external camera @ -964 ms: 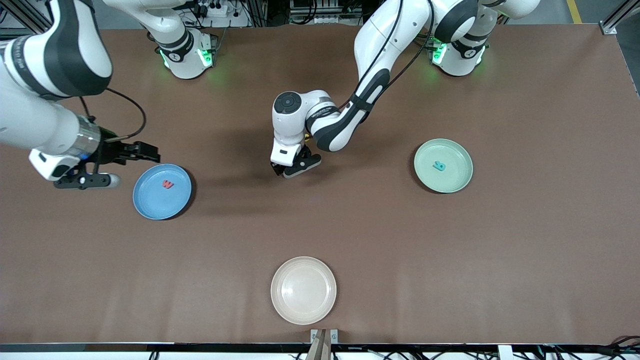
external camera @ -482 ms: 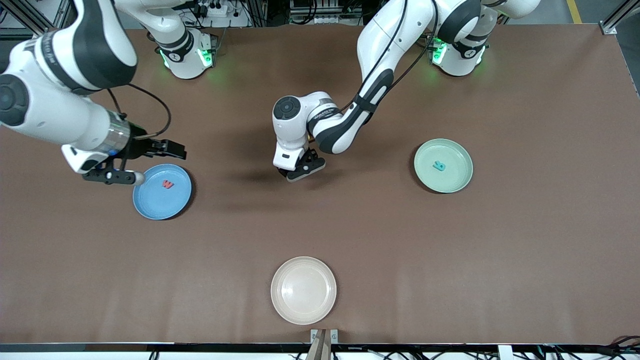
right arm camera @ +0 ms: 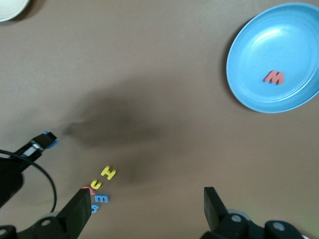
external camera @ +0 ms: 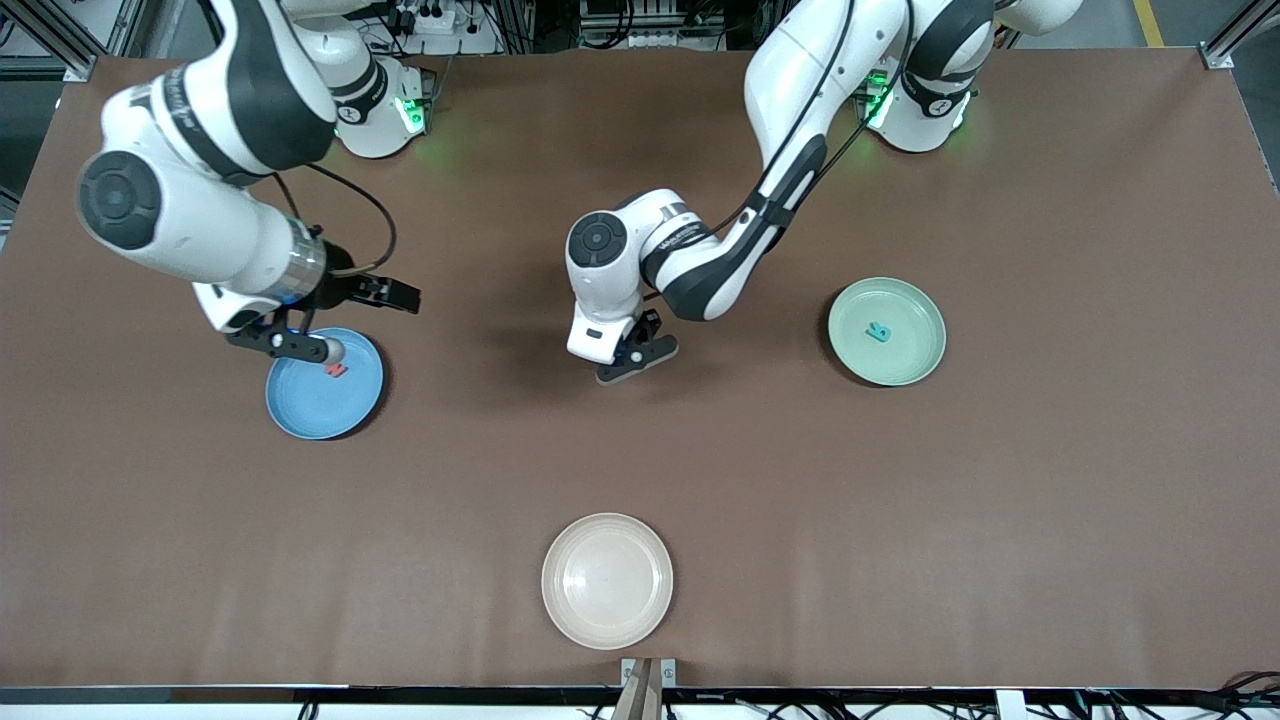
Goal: Sort upper and lower case letters into plates
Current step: 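Grasp the blue W with the left gripper while the right gripper returns, then place the W on the green plate while the right gripper reaches letters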
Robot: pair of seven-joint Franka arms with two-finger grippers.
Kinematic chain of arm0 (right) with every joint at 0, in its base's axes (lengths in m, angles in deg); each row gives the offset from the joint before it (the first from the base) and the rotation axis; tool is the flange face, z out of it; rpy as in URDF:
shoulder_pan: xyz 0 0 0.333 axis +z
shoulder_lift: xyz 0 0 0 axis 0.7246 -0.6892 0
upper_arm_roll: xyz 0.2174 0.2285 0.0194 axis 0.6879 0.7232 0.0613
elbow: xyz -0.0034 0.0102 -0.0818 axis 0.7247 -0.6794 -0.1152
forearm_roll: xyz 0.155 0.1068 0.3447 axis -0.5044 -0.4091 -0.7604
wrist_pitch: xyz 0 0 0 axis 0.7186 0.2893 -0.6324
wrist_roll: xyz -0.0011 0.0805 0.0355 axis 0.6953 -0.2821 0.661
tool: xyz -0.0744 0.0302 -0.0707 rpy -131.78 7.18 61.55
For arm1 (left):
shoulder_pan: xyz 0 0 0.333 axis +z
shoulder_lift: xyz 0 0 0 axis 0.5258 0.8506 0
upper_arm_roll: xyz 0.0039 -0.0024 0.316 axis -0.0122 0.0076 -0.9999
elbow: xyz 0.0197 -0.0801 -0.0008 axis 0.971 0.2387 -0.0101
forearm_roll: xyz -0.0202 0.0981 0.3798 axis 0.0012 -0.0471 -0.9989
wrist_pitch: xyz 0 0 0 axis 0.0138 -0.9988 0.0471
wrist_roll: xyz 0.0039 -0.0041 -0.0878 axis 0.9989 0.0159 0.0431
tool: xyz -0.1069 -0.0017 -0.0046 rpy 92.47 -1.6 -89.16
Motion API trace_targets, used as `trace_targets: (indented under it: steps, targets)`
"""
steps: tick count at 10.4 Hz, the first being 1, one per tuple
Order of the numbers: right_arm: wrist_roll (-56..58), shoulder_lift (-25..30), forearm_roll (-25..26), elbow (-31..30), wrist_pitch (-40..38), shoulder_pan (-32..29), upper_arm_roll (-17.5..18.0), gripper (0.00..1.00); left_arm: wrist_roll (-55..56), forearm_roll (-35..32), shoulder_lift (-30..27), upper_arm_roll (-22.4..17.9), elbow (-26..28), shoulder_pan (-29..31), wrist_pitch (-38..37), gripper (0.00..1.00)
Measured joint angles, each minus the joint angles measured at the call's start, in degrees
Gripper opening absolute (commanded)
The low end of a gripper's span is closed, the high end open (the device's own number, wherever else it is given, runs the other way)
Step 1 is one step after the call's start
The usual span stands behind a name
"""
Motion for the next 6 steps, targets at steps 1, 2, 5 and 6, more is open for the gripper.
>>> trace_targets:
  steps: [1, 2, 5, 6]
  targets:
    - [-3.29, -0.09, 0.0, -1.31, 2.05, 0.46, 1.52, 1.0, -4.07, 0.53, -1.24, 0.01, 0.03, 1.09, -3.53, 0.1]
    - [-7.56, -0.2, 0.07, -3.02, 4.84, 1.07, 3.79, 1.0, -9.54, 0.79, -2.67, 0.01, 0.1, 2.66, -8.66, 0.09]
    - [-17.24, -1.04, 1.02, -5.55, 9.16, 4.37, 6.62, 1.0, -22.12, 0.87, -7.03, -0.05, 4.74, 7.72, -15.71, 0.09]
    - [-20.75, -1.78, 1.47, -6.18, 11.25, 6.18, 6.69, 1.0, -26.13, 0.87, -8.81, -0.06, 8.26, 9.66, -15.38, 0.09]
